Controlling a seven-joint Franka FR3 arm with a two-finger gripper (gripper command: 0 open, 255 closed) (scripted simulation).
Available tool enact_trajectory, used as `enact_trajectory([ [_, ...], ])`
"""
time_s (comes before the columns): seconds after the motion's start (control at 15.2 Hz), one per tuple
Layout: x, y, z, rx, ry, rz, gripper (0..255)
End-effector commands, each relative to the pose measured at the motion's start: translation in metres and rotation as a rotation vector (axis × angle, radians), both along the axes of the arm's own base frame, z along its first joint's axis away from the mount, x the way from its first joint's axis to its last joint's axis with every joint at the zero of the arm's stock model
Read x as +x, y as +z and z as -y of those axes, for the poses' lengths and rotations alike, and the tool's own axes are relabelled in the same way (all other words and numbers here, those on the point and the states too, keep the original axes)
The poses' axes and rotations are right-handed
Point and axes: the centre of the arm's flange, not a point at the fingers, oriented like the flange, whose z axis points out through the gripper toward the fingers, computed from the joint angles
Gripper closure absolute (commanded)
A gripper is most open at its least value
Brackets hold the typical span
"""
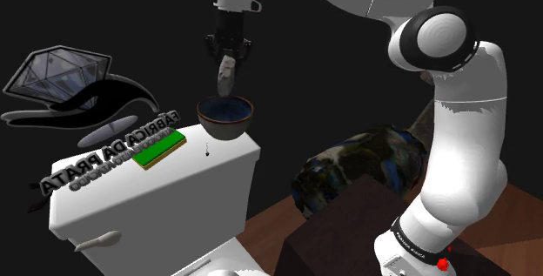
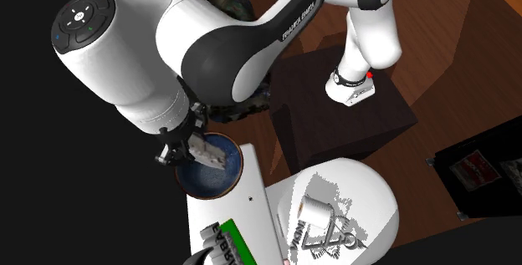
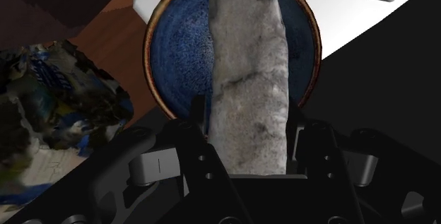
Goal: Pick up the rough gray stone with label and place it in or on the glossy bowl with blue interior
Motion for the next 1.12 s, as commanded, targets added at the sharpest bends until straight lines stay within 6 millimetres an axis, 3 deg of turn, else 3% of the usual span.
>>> enact_trajectory([
  [0.0,-0.001,-0.012,-0.001,0.001,0.000,0.001,255],
  [0.66,-0.001,-0.064,-0.001,0.001,0.000,0.001,255],
  [1.06,-0.001,-0.065,-0.001,0.001,0.000,0.001,255],
])
